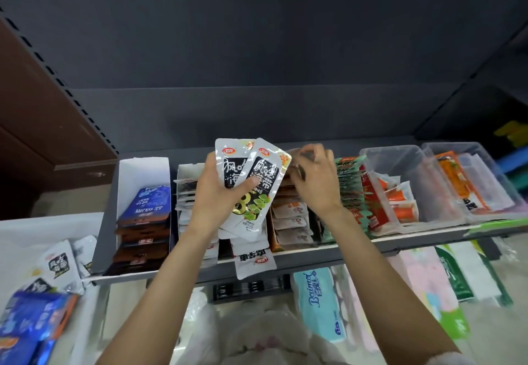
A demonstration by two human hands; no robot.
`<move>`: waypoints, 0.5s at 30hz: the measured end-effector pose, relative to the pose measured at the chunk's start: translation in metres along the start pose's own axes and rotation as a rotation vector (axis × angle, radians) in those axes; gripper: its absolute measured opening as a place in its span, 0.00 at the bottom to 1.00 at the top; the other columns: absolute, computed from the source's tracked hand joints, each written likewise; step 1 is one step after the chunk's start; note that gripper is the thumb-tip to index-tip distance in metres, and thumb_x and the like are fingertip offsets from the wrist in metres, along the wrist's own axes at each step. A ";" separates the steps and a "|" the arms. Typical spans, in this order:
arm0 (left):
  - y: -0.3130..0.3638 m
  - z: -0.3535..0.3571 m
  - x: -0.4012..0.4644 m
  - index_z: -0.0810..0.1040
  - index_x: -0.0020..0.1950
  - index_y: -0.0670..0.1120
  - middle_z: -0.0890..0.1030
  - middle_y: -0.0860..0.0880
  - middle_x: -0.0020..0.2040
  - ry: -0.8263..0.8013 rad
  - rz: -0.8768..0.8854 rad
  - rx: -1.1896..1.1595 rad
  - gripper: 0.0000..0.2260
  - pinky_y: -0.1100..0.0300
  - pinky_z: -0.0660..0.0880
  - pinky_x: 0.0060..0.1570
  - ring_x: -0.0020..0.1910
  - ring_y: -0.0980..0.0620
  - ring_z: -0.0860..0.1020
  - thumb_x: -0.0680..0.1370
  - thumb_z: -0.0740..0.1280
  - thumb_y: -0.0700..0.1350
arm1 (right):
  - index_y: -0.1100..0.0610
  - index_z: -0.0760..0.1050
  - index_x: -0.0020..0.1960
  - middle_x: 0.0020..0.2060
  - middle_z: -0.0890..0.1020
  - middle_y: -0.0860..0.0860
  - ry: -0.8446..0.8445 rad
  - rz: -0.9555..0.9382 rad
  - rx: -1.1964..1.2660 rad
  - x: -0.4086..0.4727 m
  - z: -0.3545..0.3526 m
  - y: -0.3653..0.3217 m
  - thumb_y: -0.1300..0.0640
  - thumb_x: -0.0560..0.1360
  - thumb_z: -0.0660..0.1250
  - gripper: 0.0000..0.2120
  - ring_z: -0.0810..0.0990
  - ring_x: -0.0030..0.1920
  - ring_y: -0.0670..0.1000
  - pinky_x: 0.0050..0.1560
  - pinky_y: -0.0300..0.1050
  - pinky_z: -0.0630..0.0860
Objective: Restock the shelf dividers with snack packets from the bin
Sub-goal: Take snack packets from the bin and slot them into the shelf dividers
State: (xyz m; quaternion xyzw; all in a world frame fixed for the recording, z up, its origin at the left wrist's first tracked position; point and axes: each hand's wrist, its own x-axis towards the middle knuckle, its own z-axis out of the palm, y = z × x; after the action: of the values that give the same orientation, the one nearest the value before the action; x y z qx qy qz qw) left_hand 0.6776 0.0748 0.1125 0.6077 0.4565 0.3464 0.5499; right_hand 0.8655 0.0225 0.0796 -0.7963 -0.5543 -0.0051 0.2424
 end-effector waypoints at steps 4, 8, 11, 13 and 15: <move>0.004 0.002 -0.002 0.68 0.56 0.55 0.79 0.58 0.51 0.000 0.037 0.030 0.24 0.63 0.78 0.47 0.50 0.61 0.79 0.68 0.77 0.43 | 0.49 0.70 0.65 0.56 0.74 0.46 -0.020 0.177 0.665 -0.009 -0.039 -0.017 0.52 0.77 0.64 0.17 0.75 0.49 0.39 0.49 0.30 0.70; 0.010 0.001 -0.006 0.68 0.54 0.59 0.80 0.58 0.51 -0.070 0.131 0.055 0.22 0.66 0.78 0.44 0.49 0.63 0.79 0.69 0.76 0.43 | 0.50 0.67 0.63 0.48 0.82 0.46 -0.321 0.192 0.785 -0.007 -0.048 -0.028 0.54 0.70 0.74 0.26 0.82 0.39 0.44 0.35 0.36 0.77; 0.011 -0.011 -0.010 0.68 0.55 0.58 0.80 0.55 0.53 -0.053 0.121 -0.099 0.14 0.61 0.79 0.45 0.52 0.57 0.81 0.77 0.68 0.42 | 0.56 0.74 0.53 0.40 0.83 0.50 -0.354 0.229 0.897 -0.007 -0.050 -0.028 0.60 0.71 0.73 0.13 0.79 0.34 0.46 0.27 0.36 0.73; 0.009 -0.026 -0.012 0.70 0.57 0.57 0.80 0.53 0.56 0.045 0.116 -0.210 0.12 0.55 0.79 0.50 0.55 0.54 0.80 0.79 0.63 0.41 | 0.57 0.74 0.50 0.39 0.83 0.49 -0.281 0.201 0.933 -0.007 -0.055 -0.026 0.62 0.74 0.70 0.07 0.80 0.34 0.44 0.29 0.37 0.75; 0.008 -0.042 -0.011 0.71 0.61 0.54 0.80 0.50 0.59 0.169 0.134 -0.299 0.13 0.55 0.79 0.51 0.57 0.53 0.80 0.80 0.62 0.39 | 0.55 0.72 0.48 0.40 0.82 0.47 -0.178 0.214 1.010 -0.005 -0.058 -0.025 0.62 0.76 0.67 0.05 0.81 0.36 0.42 0.33 0.38 0.79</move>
State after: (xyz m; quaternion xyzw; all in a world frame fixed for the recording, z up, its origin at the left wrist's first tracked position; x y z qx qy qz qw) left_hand 0.6368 0.0793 0.1277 0.5168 0.4029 0.4962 0.5696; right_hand 0.8568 0.0018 0.1387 -0.6297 -0.4215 0.3553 0.5473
